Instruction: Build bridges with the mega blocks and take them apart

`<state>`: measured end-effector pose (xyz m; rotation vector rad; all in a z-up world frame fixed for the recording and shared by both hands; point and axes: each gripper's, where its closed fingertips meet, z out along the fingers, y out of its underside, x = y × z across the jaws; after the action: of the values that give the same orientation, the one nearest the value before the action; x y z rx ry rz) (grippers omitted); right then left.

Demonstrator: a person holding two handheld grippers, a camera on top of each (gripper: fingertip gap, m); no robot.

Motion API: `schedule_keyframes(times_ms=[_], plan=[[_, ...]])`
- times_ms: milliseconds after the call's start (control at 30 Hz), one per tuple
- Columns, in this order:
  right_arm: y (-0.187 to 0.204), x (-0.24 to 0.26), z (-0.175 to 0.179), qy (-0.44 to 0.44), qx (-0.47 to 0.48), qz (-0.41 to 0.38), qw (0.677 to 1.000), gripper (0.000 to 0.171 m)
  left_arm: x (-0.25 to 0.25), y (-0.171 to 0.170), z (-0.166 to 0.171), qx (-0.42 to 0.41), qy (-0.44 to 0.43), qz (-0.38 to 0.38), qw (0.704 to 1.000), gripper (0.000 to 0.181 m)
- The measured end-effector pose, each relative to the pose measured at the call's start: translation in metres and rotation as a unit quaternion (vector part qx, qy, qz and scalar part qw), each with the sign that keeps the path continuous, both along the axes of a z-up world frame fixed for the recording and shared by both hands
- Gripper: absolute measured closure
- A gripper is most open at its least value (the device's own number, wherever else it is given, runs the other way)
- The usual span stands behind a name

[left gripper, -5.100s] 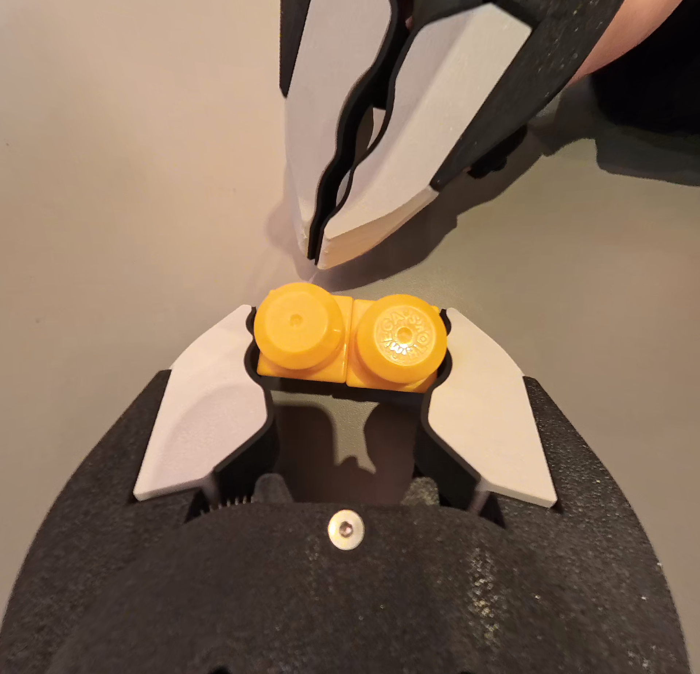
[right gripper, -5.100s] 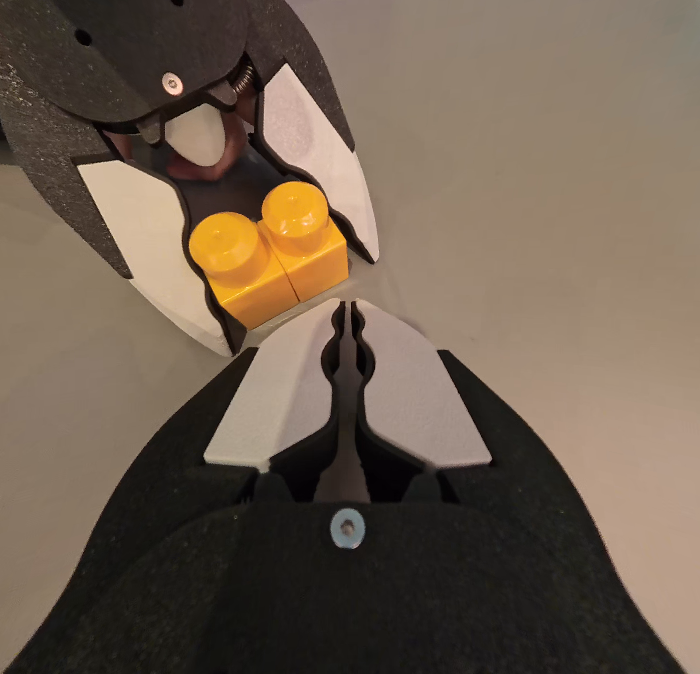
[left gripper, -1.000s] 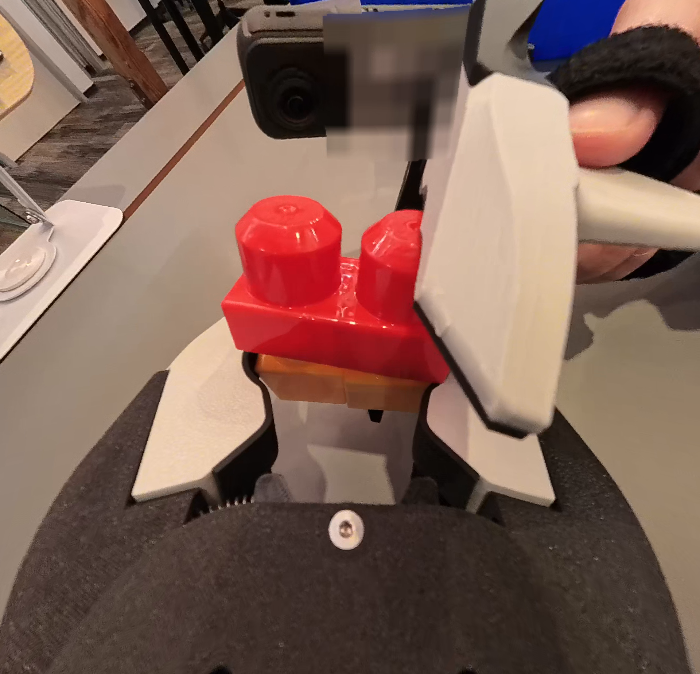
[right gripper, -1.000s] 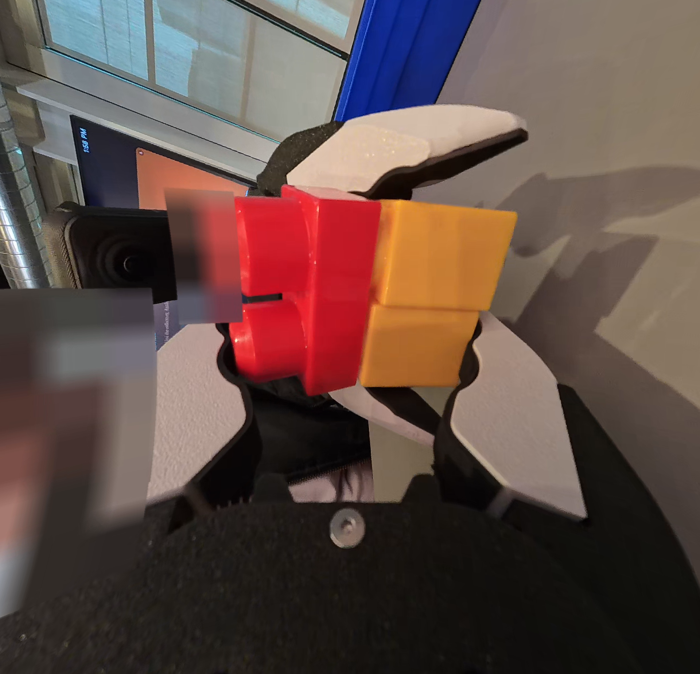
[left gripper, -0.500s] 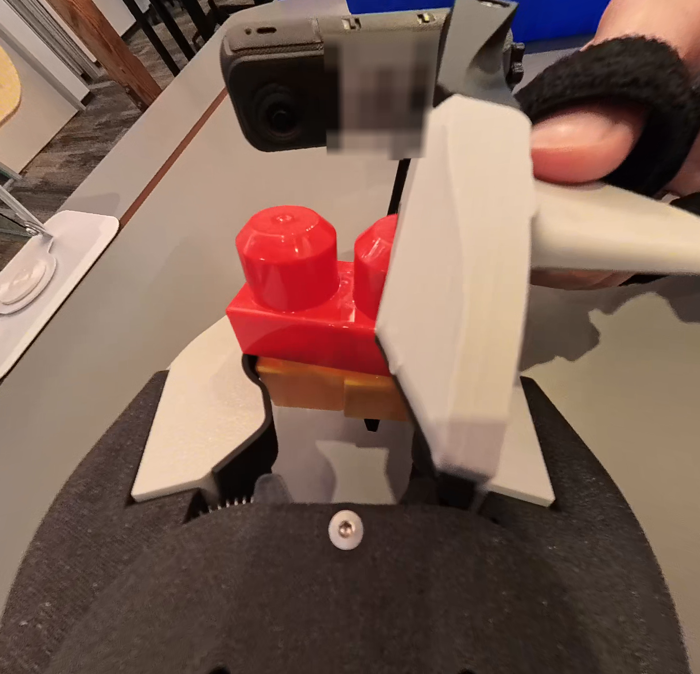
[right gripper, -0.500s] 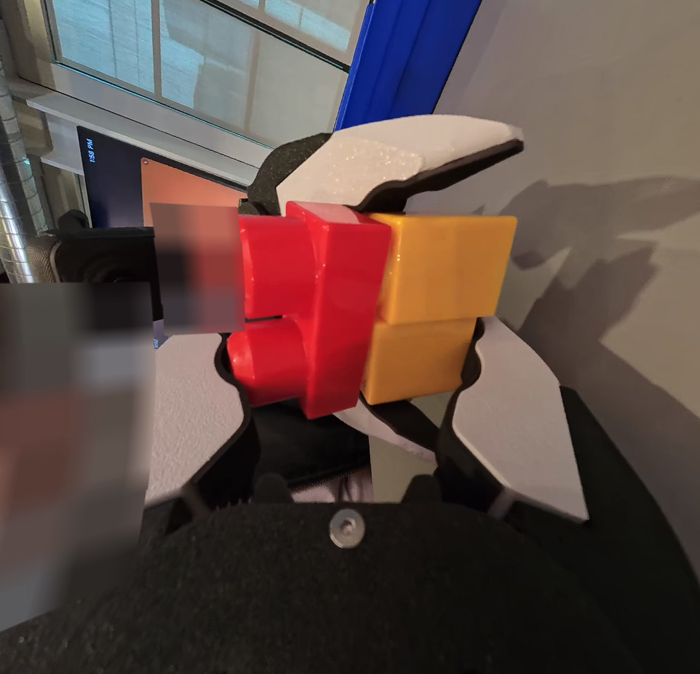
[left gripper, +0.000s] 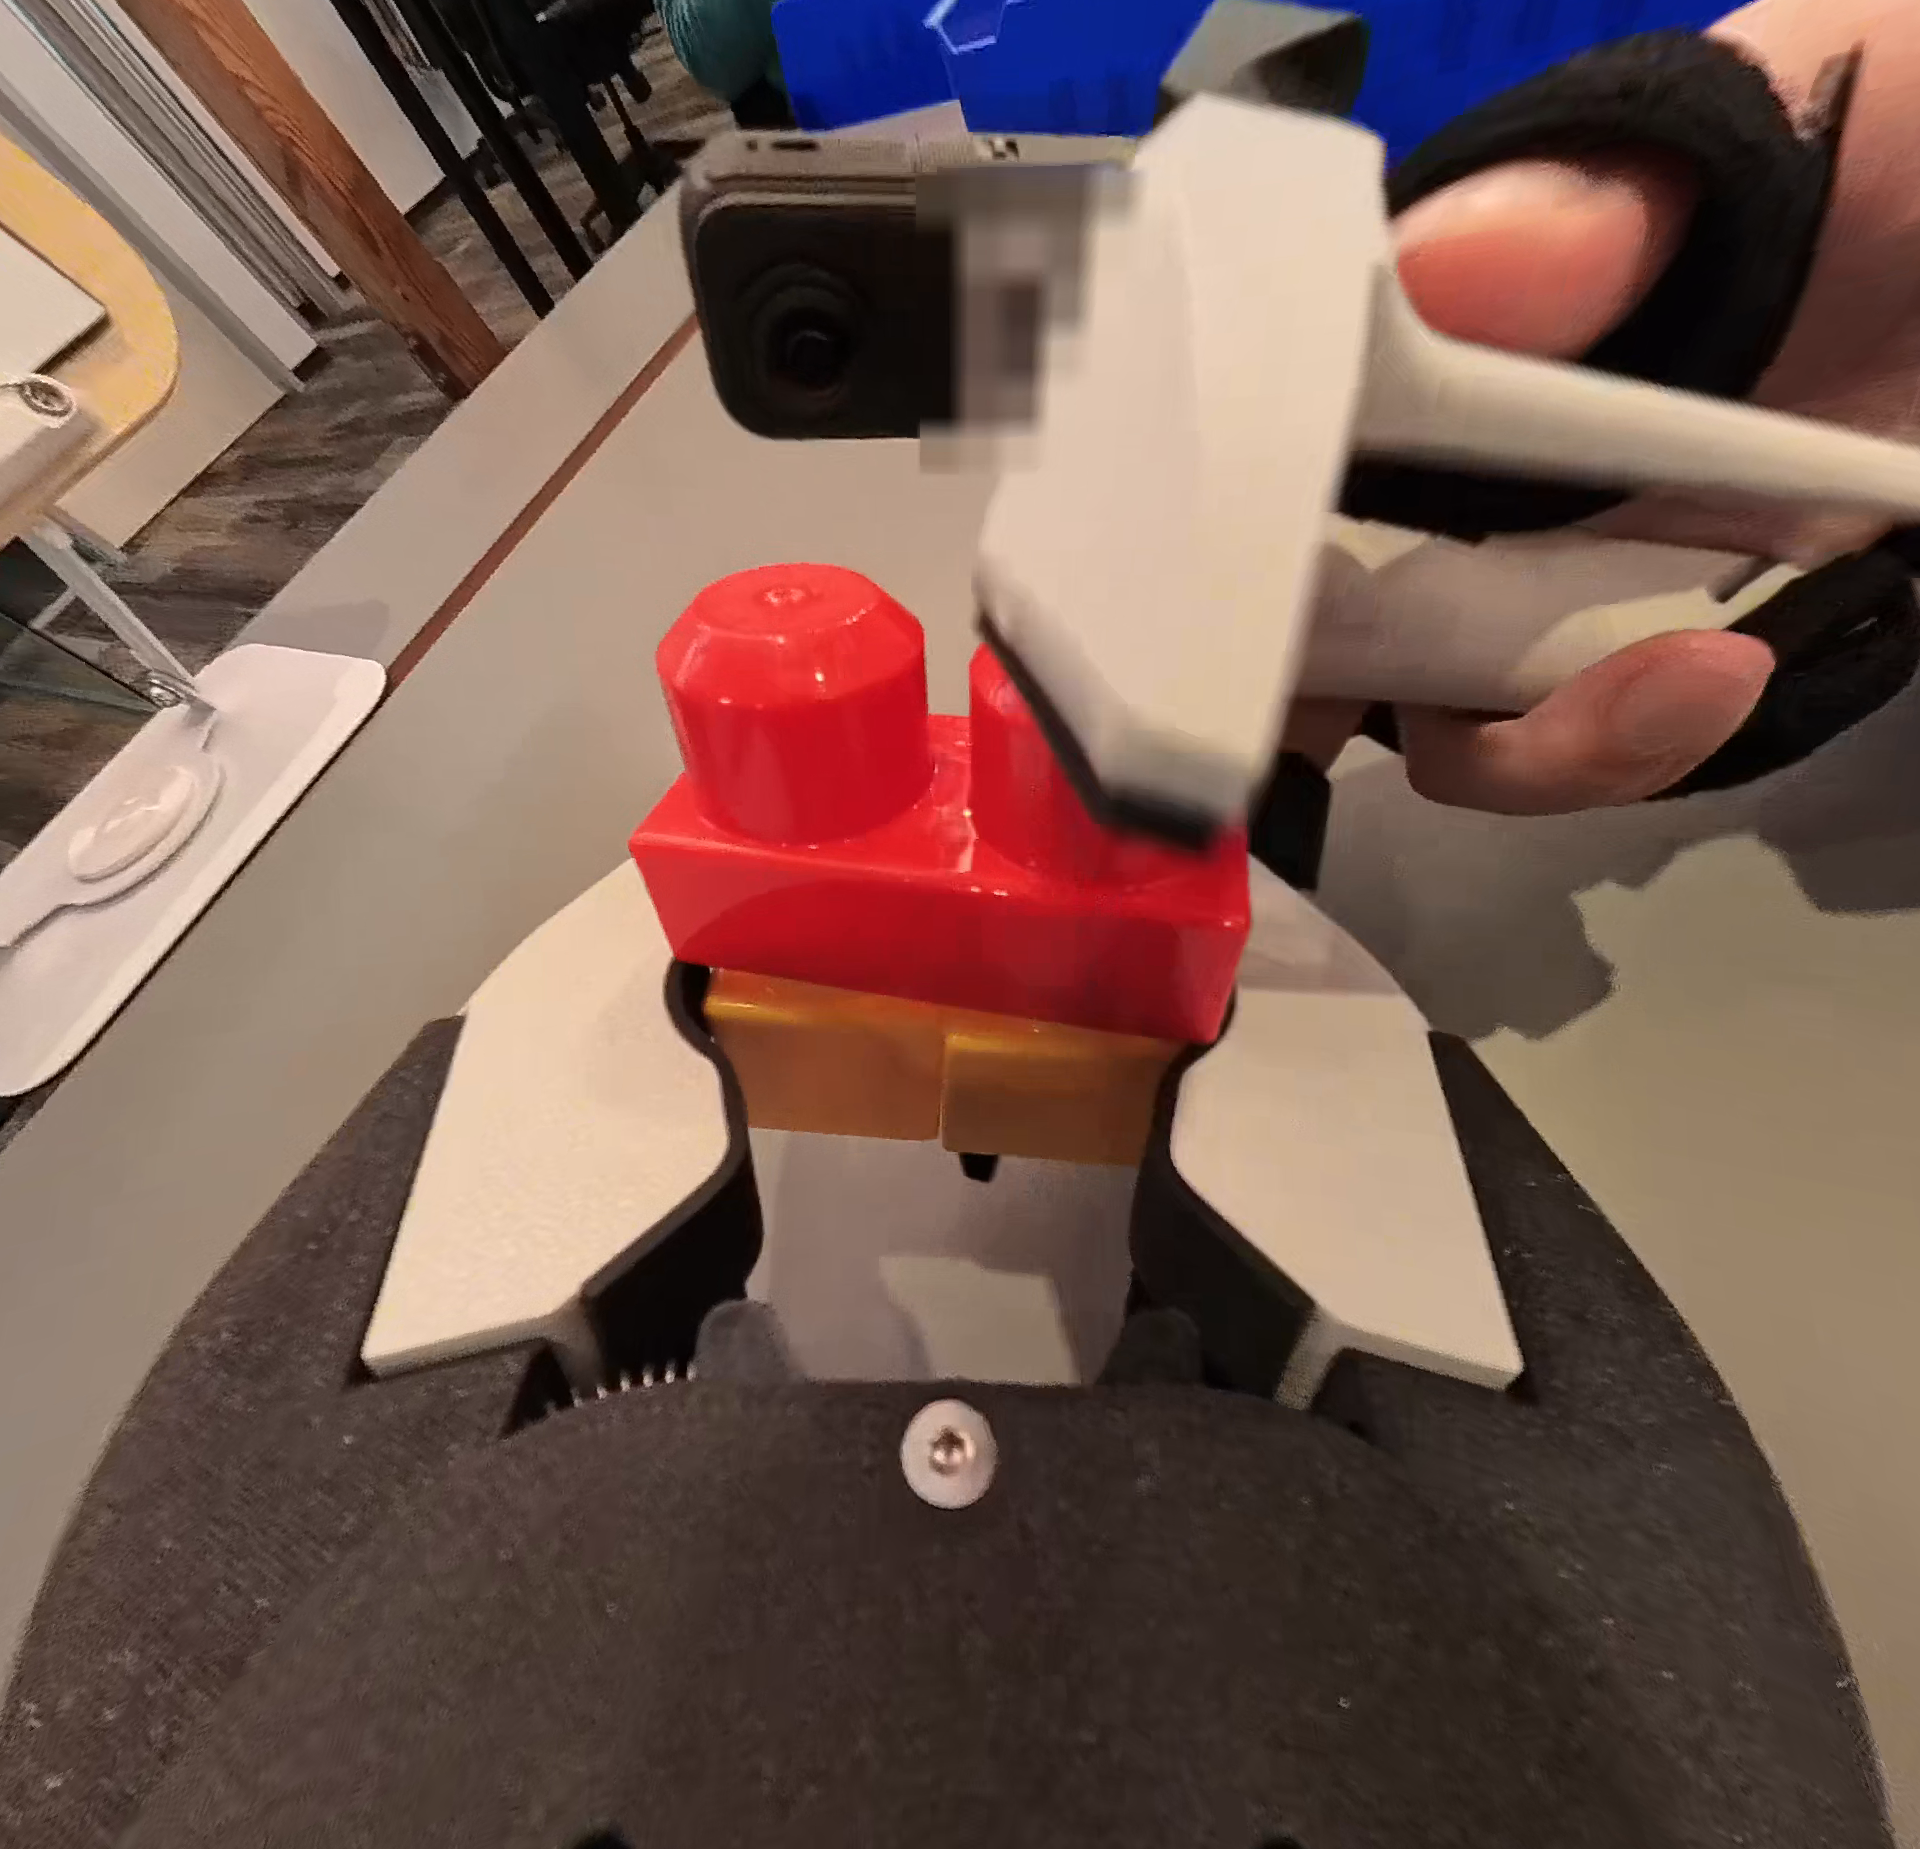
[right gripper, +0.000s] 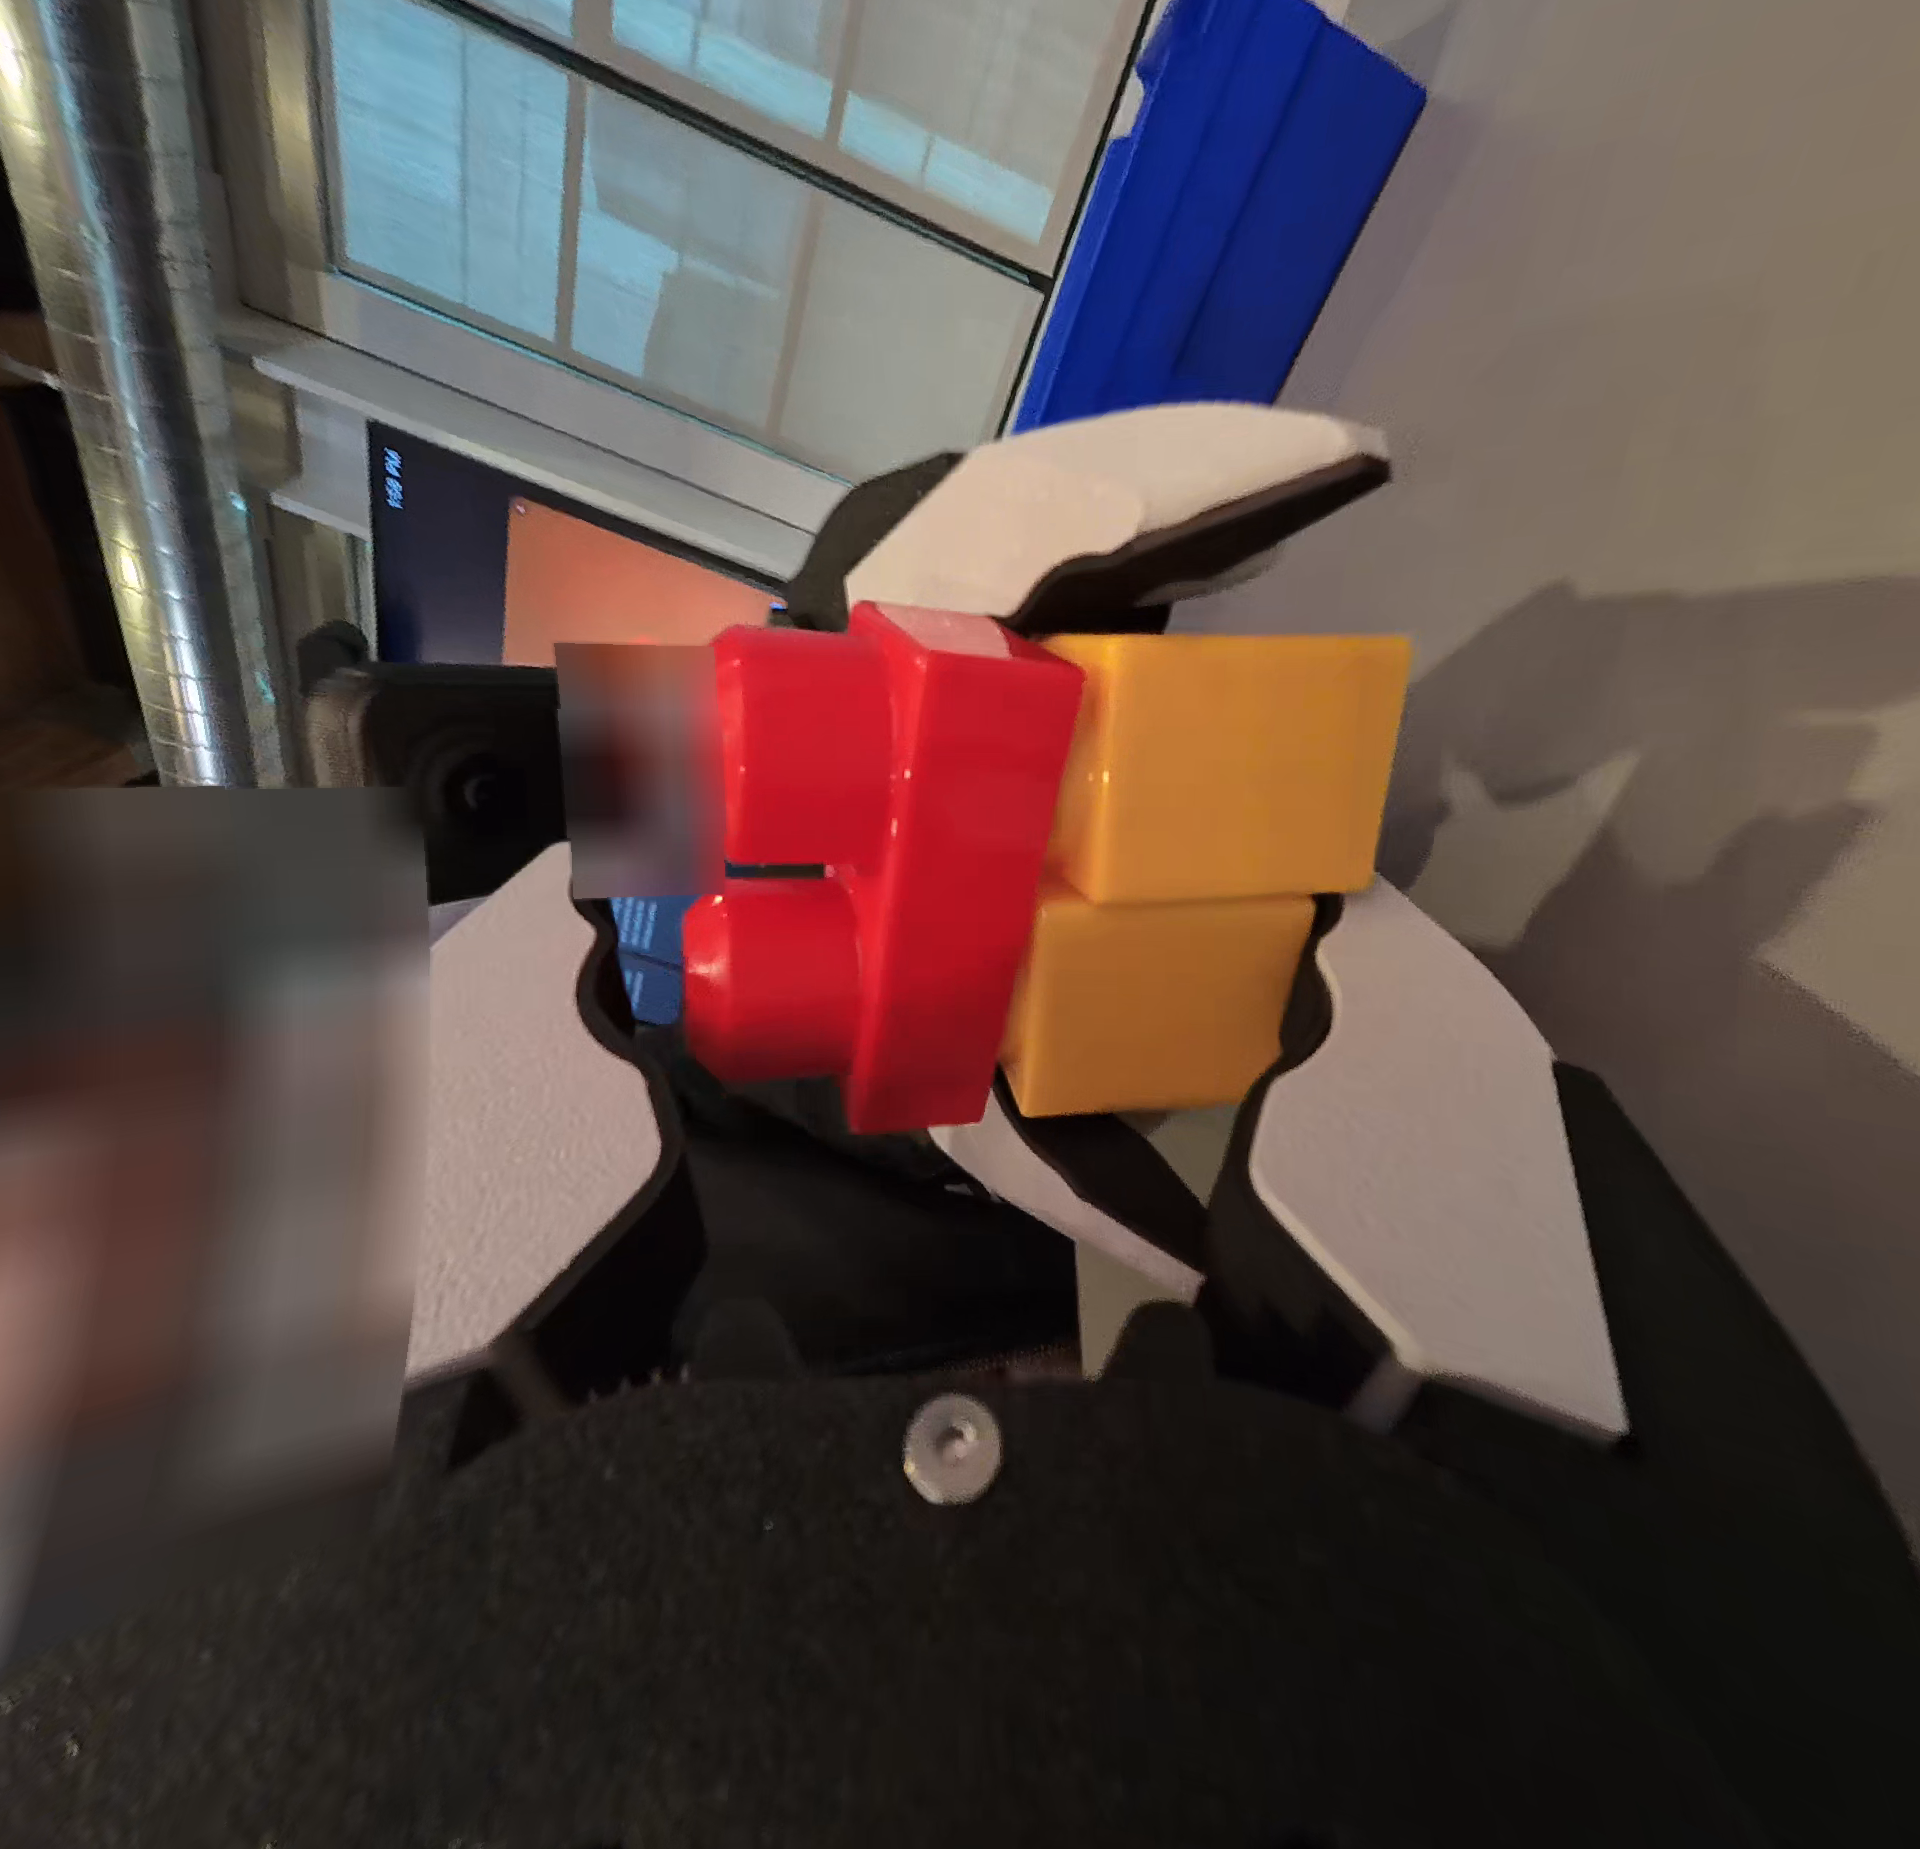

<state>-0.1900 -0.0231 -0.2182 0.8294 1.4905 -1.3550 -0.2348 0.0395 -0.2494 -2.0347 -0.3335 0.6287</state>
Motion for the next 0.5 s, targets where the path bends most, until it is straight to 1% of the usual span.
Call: schedule_keyframes(times_ms=[67, 133, 267, 367, 467, 500], plan=[[0.002, -0.006, 0.002, -0.003, 0.0, -0.012, 1.0, 0.05, -0.001, 0.0, 0.002, 0.01, -0.003, 0.001, 1.0, 0.092], [0.002, -0.011, -0.003, 0.003, 0.018, -0.023, 1.0, 0.047, 0.0, 0.001, 0.005, 0.026, -0.008, -0.002, 1.0, 0.092], [0.001, -0.015, 0.003, 0.004, 0.01, -0.02, 1.0, 0.048, 0.001, 0.002, 0.008, 0.036, -0.008, -0.005, 0.999, 0.092], [-0.001, -0.017, 0.008, 0.002, -0.002, -0.006, 1.0, 0.048, 0.007, 0.007, 0.009, 0.045, -0.014, -0.024, 0.999, 0.092], [-0.002, -0.013, 0.003, 0.017, 0.02, 0.014, 1.0, 0.055, 0.008, 0.007, 0.008, 0.038, -0.012, -0.031, 0.999, 0.092], [-0.002, -0.012, 0.002, 0.017, 0.024, 0.019, 0.999, 0.054, 0.009, 0.008, 0.007, 0.035, -0.013, -0.033, 0.999, 0.092]])
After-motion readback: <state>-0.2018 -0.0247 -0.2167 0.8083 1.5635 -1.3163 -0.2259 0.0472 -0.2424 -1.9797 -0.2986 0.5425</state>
